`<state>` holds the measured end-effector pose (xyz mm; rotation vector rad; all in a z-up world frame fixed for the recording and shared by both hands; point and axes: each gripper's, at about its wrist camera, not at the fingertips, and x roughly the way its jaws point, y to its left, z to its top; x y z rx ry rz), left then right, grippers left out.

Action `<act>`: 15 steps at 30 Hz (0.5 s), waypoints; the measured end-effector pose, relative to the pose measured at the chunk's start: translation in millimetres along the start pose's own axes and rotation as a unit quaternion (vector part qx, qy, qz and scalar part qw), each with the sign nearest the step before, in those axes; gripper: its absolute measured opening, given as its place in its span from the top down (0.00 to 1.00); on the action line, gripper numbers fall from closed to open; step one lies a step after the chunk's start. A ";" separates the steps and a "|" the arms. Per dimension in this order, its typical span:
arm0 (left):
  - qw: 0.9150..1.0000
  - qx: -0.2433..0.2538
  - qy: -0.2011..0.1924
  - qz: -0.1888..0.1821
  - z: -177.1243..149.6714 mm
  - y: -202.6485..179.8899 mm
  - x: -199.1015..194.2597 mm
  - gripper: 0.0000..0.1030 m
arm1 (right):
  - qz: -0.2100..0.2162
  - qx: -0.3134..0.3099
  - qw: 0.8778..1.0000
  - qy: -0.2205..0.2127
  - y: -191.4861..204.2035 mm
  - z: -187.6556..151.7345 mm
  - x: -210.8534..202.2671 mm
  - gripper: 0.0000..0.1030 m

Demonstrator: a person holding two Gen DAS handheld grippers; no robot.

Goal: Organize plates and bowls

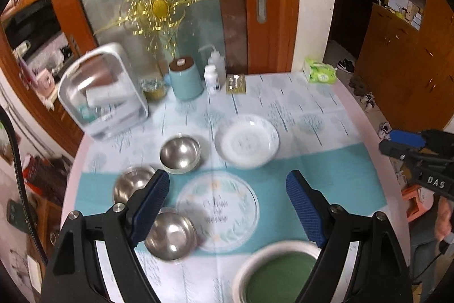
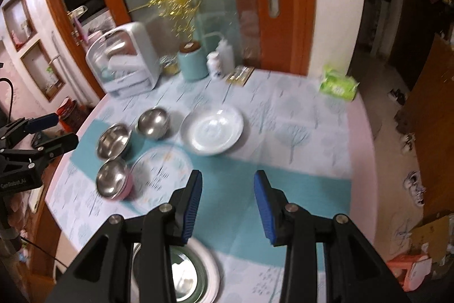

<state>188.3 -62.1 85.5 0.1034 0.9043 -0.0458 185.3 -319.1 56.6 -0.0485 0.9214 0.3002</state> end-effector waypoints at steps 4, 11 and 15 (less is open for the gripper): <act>1.000 0.019 -0.013 0.012 29.5 7.1 21.8 0.19 | -0.018 0.009 1.000 -0.004 -10.0 26.6 9.8 0.63; 1.000 0.013 0.015 -0.003 70.8 29.9 104.6 0.19 | -0.050 0.031 0.998 0.015 -27.5 67.0 60.9 0.63; 0.998 0.026 0.050 -0.024 79.1 35.1 166.6 0.19 | -0.028 0.074 0.996 0.047 -41.3 79.4 110.3 0.63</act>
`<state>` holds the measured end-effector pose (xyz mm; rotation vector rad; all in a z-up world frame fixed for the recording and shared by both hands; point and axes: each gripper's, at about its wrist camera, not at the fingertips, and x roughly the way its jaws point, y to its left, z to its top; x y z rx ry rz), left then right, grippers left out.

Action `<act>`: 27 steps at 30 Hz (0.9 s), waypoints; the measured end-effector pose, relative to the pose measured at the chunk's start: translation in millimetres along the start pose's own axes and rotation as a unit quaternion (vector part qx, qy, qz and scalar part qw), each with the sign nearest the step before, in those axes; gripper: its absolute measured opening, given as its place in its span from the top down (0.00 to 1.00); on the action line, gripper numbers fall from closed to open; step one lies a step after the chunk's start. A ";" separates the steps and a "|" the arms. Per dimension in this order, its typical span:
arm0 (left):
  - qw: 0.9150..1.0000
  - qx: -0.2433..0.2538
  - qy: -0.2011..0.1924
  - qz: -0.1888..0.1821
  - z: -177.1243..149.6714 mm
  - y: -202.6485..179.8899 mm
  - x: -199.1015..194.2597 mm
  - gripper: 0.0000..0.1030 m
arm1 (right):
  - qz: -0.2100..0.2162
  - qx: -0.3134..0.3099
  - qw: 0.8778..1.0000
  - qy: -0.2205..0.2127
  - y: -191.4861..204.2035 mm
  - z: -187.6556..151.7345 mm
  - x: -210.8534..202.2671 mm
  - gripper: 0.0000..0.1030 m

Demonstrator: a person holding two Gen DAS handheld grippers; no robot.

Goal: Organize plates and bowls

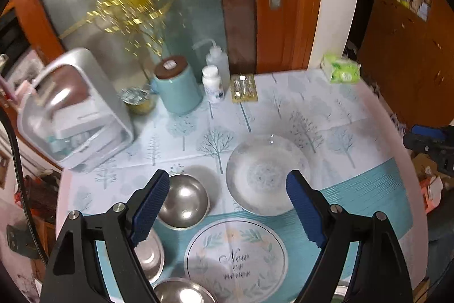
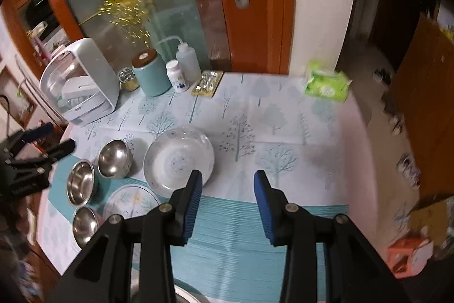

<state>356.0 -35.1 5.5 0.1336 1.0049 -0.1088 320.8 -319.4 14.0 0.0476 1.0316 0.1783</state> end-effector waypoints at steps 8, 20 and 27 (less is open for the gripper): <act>0.995 -0.004 0.078 -0.057 8.5 13.4 119.8 0.25 | 0.026 0.076 0.995 0.066 -2.9 4.0 96.2 0.63; 0.979 -0.010 0.165 -0.121 -3.9 26.8 228.2 0.45 | 0.035 0.122 0.982 0.141 9.3 -16.9 198.9 0.63; 0.971 0.006 0.192 -0.140 -17.2 26.2 254.6 0.60 | 0.031 0.123 0.978 0.164 16.8 -29.3 223.0 0.74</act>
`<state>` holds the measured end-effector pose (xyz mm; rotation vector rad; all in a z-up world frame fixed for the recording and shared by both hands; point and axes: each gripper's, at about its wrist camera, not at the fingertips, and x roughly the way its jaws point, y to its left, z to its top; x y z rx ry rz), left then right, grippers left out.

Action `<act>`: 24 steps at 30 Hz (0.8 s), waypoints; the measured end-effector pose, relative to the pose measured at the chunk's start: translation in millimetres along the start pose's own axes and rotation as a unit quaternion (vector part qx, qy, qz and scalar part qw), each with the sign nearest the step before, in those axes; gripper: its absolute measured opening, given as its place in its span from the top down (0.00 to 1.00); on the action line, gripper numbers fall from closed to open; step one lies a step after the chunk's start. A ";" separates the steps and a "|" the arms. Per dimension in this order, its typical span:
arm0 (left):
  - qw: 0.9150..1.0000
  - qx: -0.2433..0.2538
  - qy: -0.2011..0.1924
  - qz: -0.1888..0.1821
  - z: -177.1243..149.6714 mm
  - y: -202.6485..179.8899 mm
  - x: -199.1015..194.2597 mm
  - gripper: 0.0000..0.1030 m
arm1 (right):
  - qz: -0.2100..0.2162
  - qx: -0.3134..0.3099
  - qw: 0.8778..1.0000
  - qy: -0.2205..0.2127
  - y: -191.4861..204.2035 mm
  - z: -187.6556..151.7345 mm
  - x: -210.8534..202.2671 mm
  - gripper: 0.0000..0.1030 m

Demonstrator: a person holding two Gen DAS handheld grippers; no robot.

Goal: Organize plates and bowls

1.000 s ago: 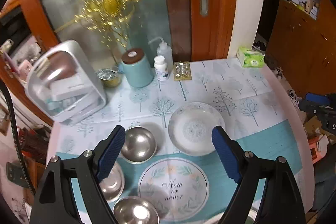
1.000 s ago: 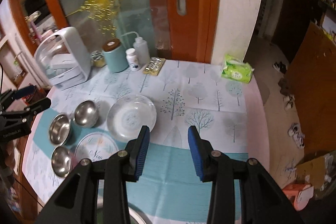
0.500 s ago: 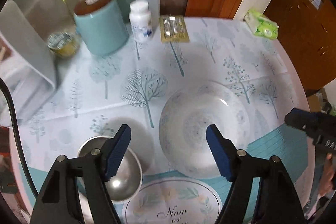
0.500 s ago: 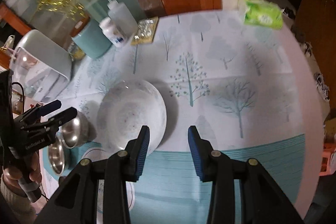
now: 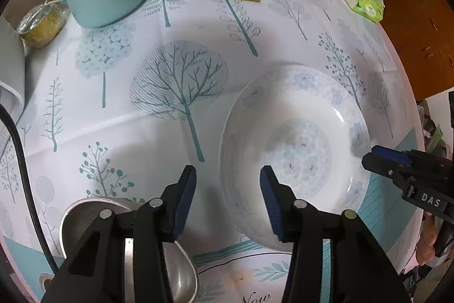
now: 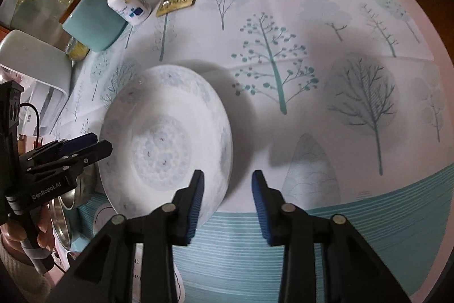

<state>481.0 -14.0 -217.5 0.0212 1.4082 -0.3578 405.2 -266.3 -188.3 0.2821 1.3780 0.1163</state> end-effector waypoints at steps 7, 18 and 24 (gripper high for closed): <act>1.000 0.016 0.018 -0.011 -0.4 -6.4 9.8 0.80 | 0.006 0.008 1.000 0.016 0.7 -1.0 10.9 0.92; 1.000 0.005 0.015 0.000 3.7 -5.8 13.3 0.86 | 0.018 0.028 0.999 0.015 -3.5 5.7 19.0 0.92; 1.000 -0.014 0.019 -0.007 0.4 -3.9 12.7 0.93 | 0.011 0.024 1.000 0.015 -4.0 1.8 15.3 0.93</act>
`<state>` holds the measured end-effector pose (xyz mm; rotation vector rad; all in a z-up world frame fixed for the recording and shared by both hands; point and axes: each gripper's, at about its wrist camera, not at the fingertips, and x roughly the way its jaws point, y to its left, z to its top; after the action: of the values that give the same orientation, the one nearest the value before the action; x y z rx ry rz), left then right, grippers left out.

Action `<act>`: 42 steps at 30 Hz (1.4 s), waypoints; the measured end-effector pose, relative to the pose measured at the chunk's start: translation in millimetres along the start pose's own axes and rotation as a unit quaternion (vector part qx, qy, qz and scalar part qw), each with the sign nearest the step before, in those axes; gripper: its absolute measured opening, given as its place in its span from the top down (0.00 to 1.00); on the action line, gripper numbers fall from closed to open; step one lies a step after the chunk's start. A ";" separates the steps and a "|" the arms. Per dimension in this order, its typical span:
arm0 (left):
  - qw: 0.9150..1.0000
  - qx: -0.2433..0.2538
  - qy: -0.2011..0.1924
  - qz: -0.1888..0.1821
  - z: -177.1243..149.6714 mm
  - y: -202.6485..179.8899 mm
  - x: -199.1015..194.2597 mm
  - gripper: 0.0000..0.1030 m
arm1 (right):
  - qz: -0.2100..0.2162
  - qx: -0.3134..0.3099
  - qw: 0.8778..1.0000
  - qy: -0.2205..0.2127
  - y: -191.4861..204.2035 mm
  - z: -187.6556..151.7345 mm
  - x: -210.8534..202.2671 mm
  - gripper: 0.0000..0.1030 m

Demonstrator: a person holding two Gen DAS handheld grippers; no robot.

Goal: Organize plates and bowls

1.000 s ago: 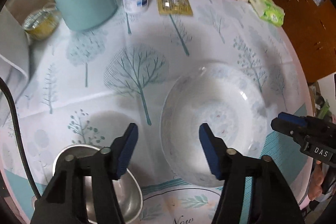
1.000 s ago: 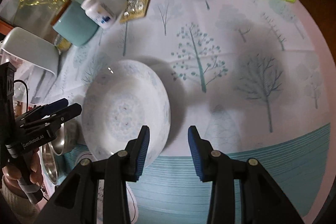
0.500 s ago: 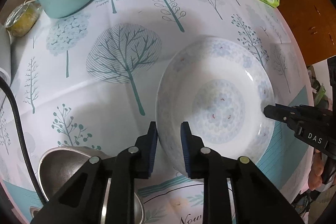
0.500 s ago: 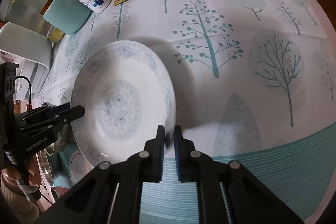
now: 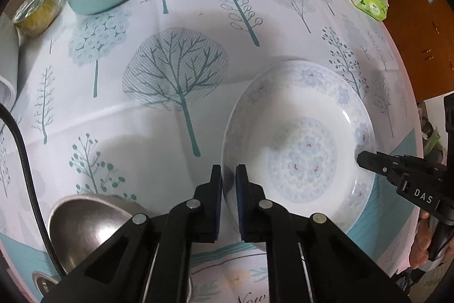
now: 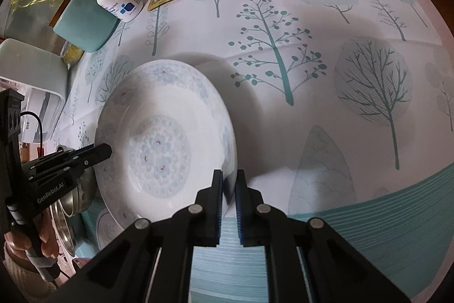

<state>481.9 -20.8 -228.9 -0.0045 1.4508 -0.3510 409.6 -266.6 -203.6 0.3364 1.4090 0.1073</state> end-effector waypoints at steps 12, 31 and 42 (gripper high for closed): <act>0.998 0.013 -0.021 -0.052 -37.2 -32.0 -42.6 0.93 | 0.023 0.010 1.000 -0.011 -22.5 -34.5 -49.7 0.93; 0.997 0.022 0.015 -0.069 -247.8 -104.3 -107.8 0.93 | 0.020 -0.015 1.000 -0.018 -36.8 -225.6 -139.0 0.94; 0.998 -0.043 0.039 -0.037 -361.7 -117.5 -85.5 0.93 | 0.024 -0.096 0.995 0.026 -39.1 -315.3 -116.8 0.93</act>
<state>97.3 -36.9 -167.7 -0.1161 1.5448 -0.3528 76.9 -282.8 -143.1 0.2099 1.4290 0.2915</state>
